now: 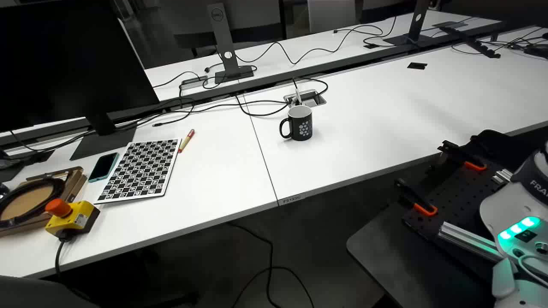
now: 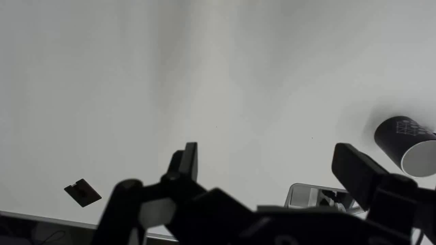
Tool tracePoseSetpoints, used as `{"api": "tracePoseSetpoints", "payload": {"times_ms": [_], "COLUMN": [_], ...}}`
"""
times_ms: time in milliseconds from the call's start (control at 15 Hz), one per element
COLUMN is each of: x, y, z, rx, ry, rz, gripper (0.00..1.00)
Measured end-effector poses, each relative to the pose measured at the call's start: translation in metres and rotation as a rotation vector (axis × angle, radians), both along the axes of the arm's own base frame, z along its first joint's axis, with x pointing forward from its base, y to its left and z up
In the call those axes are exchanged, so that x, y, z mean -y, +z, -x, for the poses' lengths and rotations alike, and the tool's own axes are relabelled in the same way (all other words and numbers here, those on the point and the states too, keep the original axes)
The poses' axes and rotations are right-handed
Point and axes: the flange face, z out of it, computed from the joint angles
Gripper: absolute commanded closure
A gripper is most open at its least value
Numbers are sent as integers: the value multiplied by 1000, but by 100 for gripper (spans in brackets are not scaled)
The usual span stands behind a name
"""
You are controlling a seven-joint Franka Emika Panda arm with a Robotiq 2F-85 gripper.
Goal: Move the black mug to the right
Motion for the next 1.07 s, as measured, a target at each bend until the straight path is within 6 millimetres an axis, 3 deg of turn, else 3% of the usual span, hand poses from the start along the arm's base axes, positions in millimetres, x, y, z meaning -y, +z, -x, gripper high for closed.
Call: {"api": "tracePoseSetpoints", "payload": {"times_ms": [800, 1067], "x": [-2, -27], "y": [0, -7], "z": [-1, -7], "rx": [-3, -38], "ry": [5, 56], "rz": [2, -9], "gripper": [0, 0]}}
